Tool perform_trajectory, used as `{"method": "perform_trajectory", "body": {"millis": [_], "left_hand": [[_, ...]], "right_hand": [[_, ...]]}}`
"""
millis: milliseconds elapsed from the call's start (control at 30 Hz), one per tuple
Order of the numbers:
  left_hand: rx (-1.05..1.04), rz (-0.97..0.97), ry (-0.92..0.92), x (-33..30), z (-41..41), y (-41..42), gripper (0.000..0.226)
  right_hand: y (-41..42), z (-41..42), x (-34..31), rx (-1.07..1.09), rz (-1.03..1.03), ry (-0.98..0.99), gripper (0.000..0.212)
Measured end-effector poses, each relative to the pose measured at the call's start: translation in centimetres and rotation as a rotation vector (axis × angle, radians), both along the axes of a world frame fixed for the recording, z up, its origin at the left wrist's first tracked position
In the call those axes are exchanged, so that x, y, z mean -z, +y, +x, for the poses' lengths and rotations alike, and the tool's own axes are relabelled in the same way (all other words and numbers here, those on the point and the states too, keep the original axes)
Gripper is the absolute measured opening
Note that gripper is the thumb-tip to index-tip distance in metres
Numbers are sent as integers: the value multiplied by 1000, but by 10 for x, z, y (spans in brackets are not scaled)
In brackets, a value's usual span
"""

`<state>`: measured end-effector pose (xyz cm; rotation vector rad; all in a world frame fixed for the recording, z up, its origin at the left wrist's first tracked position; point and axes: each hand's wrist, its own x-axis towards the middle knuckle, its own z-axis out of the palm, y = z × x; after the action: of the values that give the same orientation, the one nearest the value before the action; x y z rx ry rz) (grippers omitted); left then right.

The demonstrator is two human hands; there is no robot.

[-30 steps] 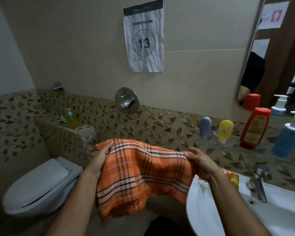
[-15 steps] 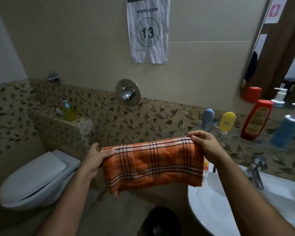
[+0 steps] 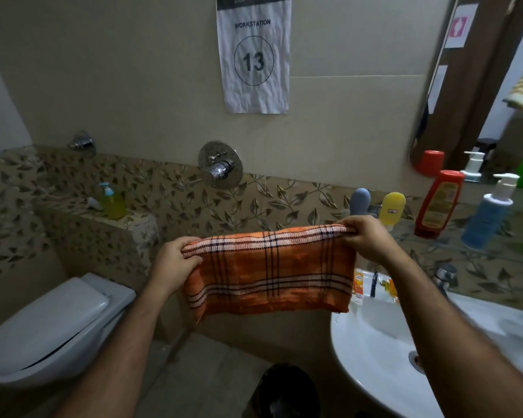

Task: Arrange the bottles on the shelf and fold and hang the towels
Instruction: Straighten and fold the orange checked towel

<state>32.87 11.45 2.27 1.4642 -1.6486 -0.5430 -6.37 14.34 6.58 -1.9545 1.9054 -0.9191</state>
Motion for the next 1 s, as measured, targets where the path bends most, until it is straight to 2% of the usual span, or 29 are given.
{"method": "perform_trajectory", "body": {"millis": [67,133,167,267,300,367,433,567,633,700,767,833,900,933,1000], "left_hand": [[-21,-23,-108,-1,3,-3,15],[-16,-19,-187,0,7,-8,11],[7,-12,-210,1,8,-10,13],[97,75,-191,5,4,-13,14],[117,114,-183,8,2,-14,14],[121,184,-178,14,-5,-15,16],[165,235,-133,18,-16,-14,23],[434,214,47,1,-62,-7,78],[577,177,217,-16,-97,-3,92],[638,137,368,-28,-131,0,89],[602,105,473,-34,-154,0,70],[557,97,578,-29,-163,-1,44],[482,111,664,-20,-163,-3,30],[460,129,692,-15,-162,-6,29],[446,149,670,-9,-163,-7,33]], "right_hand": [[3,-6,-13,39,-33,195,9],[2,-15,-28,31,-76,265,11],[1,-19,-36,9,-65,186,15],[0,-16,-58,-165,45,-357,11],[1,-9,-65,-220,34,-467,7],[-3,3,-76,-278,-33,-518,6],[-6,16,-86,-305,-87,-440,6],[-5,41,-102,-430,-27,-227,5],[-3,58,-101,-454,9,-96,8],[-2,72,-97,-427,-8,-9,14],[0,74,-95,-399,-28,-7,22],[5,61,-95,-349,107,-26,46],[13,46,-95,-268,315,136,70],[16,40,-91,-239,379,187,69],[15,37,-81,-227,401,86,53]]}}
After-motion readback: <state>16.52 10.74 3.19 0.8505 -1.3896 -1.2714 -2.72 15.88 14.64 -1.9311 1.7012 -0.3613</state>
